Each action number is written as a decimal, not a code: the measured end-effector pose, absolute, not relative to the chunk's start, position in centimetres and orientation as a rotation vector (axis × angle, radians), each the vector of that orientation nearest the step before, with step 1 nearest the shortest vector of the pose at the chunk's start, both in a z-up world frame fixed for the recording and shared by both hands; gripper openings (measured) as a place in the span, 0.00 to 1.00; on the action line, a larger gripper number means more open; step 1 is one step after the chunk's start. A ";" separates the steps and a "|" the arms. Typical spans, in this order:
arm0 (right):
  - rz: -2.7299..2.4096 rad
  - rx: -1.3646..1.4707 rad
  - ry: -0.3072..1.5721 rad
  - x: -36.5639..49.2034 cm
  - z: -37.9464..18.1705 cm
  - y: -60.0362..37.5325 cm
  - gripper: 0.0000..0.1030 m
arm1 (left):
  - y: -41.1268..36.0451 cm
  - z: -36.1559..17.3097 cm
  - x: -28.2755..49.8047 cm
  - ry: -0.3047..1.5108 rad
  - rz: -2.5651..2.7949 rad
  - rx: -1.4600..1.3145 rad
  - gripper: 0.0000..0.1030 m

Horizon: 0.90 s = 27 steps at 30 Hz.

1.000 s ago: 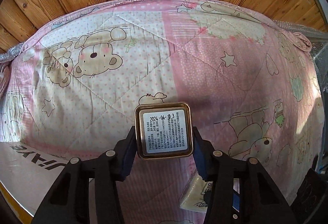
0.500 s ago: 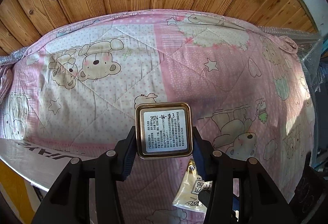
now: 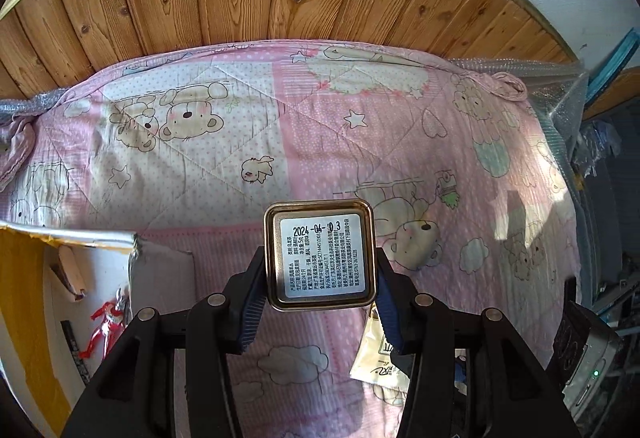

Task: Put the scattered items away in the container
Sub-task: 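Lift the tissue pack and tin and carry both over the white box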

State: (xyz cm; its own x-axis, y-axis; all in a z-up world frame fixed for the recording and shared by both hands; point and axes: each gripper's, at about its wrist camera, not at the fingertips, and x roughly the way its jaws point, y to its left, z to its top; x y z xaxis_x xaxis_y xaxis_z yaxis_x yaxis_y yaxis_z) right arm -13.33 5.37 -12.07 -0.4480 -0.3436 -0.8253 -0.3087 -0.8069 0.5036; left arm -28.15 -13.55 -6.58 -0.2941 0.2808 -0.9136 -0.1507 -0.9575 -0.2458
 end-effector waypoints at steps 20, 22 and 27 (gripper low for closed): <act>-2.470 1.644 -0.788 -3.5 -7.8 1.1 0.22 | -16.6 -0.2 -15.8 -0.166 2.447 -1.543 0.49; -2.474 1.640 -0.771 -2.6 -7.4 0.8 0.22 | -17.0 0.3 -14.8 -0.172 2.458 -1.532 0.49; -2.473 1.641 -0.725 -0.6 -6.9 -0.2 0.22 | -18.2 1.1 -12.2 -0.181 2.498 -1.514 0.49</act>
State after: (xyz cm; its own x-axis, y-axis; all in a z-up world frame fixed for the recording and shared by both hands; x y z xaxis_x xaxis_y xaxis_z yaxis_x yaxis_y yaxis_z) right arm -0.62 -0.21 -6.89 -0.4202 -0.3244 -0.8475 -0.1848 -0.8838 0.4299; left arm -12.18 -18.23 1.07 -0.4477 0.2451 -0.8599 -0.1189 -0.9695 -0.2145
